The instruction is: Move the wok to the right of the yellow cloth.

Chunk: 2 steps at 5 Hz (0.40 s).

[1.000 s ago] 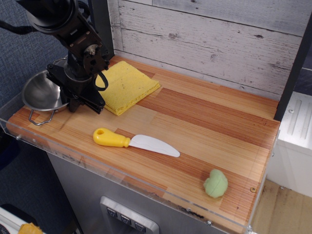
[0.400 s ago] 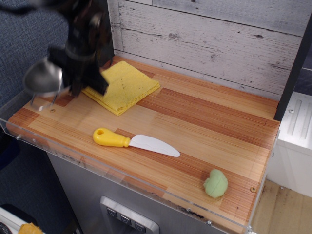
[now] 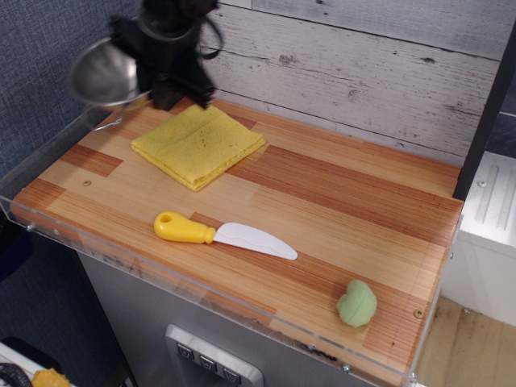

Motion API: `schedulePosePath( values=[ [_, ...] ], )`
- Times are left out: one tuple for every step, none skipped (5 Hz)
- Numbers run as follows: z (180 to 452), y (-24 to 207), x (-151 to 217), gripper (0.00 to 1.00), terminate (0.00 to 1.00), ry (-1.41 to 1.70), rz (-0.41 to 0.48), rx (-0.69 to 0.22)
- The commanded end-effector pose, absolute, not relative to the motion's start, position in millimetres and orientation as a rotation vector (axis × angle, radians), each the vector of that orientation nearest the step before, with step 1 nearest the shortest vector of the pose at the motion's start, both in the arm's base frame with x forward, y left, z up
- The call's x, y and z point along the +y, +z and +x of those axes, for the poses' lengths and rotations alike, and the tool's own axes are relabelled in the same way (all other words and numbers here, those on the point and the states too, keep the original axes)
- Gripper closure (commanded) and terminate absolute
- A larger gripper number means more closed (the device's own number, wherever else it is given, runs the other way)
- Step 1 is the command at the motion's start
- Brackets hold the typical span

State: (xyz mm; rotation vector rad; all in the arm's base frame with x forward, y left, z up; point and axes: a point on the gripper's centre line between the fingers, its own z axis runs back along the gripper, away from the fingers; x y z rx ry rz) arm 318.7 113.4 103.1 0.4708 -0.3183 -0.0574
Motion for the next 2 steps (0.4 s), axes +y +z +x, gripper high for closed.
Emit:
schedulePosePath(
  values=[
    [329.0, 116.0, 47.7, 1.00, 0.00, -0.287, 0.468, -0.402],
    [324.2, 107.3, 12.9, 1.00, 0.00, -0.375, 0.441, -0.407]
  ],
)
